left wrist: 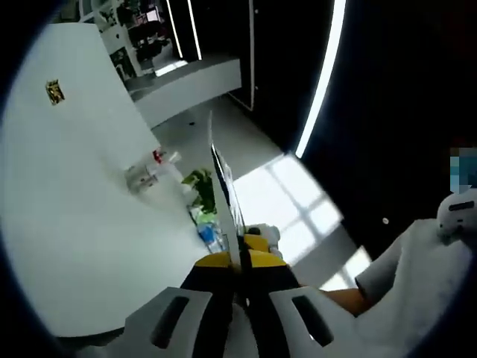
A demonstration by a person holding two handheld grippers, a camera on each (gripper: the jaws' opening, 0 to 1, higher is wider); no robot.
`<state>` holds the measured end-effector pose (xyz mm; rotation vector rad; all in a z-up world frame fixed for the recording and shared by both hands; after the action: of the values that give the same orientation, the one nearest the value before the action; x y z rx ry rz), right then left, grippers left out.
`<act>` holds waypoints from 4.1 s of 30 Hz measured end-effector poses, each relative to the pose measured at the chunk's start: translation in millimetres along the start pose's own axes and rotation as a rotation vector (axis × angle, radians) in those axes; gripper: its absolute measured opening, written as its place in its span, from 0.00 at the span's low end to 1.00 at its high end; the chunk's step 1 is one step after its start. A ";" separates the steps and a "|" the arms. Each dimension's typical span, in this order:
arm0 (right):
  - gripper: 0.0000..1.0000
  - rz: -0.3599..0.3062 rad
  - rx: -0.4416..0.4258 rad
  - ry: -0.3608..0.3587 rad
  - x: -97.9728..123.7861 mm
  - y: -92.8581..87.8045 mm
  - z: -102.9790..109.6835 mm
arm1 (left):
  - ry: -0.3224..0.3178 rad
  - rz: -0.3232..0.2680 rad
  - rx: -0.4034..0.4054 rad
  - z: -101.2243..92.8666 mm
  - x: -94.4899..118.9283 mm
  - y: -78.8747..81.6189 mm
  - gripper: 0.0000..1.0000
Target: Arrange the skincare products in the storage area until every visible bottle or jar stands upright without overlapping.
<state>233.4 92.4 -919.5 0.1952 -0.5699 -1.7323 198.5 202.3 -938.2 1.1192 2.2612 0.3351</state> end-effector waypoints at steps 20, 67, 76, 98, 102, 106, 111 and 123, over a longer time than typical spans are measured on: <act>0.42 0.176 0.608 -0.442 42.1 -20.6 -62.9 | 0.106 -0.070 -0.010 28.3 -1.4 42.8 0.00; 0.39 0.208 0.741 -0.859 64.2 -37.9 -147.4 | 0.381 0.111 0.198 287.8 -145.6 102.0 0.00; 0.39 0.202 0.736 -0.861 63.7 -38.1 -147.2 | 0.437 0.116 0.221 310.6 -156.0 93.9 0.00; 0.41 0.229 0.758 -0.878 63.5 -40.5 -150.0 | 0.609 0.289 0.145 321.4 -160.4 103.7 0.25; 0.41 0.233 0.762 -0.875 62.8 -41.0 -149.4 | 0.621 0.311 0.095 314.7 -162.2 104.2 0.40; 0.41 0.238 0.761 -0.872 62.6 -41.5 -149.7 | 0.651 0.343 0.048 319.9 -159.6 103.3 0.43; 0.41 0.233 0.768 -0.872 62.6 -40.7 -149.1 | 0.690 0.412 -0.052 319.0 -163.3 100.8 0.49; 0.40 0.223 0.772 -0.867 62.6 -39.5 -148.1 | 0.777 0.648 -0.318 321.8 -155.6 100.4 0.58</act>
<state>246.8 -1.4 -1055.3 -0.1013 -1.8155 -1.2438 531.1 130.7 -1086.8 1.7167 2.2281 1.5565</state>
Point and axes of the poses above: the point that each gripper's makers call its tool centre point, and the gripper's own axes: x roughly backward along the fingers, z roughly to its left, y roughly out of its top, the point moved 6 cm from there along x, roughly backward along the fingers, and after that the axes turned 14 degrees about -y, right-handed, at the moved point
